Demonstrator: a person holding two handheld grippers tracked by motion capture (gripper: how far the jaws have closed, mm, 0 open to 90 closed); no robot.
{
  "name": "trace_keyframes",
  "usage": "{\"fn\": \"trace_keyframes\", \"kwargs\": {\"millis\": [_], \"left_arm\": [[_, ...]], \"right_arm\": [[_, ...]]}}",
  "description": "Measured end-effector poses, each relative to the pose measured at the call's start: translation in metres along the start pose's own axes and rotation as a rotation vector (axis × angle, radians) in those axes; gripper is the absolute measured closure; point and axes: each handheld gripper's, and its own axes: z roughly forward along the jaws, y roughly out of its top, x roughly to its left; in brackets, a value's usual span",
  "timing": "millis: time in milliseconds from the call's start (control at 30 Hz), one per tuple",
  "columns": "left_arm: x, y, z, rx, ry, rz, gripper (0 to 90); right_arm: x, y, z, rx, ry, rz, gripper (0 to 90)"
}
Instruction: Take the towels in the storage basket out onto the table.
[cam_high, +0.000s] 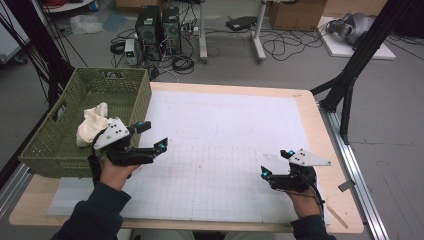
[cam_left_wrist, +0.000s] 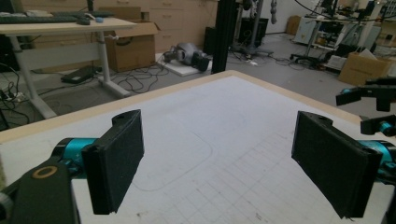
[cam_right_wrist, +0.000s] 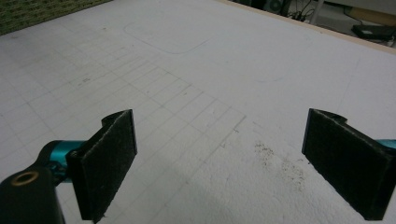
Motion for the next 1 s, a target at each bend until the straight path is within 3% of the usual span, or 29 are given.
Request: {"fn": "trace_keyframes", "kwargs": {"millis": [167, 400, 767, 1000], "left_arm": [[0.009, 0.014, -0.008, -0.006, 0.018, 0.009, 17.3], [0.028, 0.027, -0.020, -0.012, 0.057, -0.013, 17.3], [0.070, 0.043, -0.040, 0.012, 0.143, -0.033, 17.1], [0.100, 0.039, -0.051, 0.049, 0.211, -0.062, 17.1]], "right_arm": [[0.000, 0.000, -0.001, -0.001, -0.010, -0.006, 9.2], [0.001, 0.000, -0.001, -0.002, -0.009, -0.007, 9.3], [0.001, 0.000, 0.001, 0.003, -0.010, -0.012, 9.3], [0.000, 0.000, 0.002, 0.002, -0.013, -0.020, 9.2]]}}
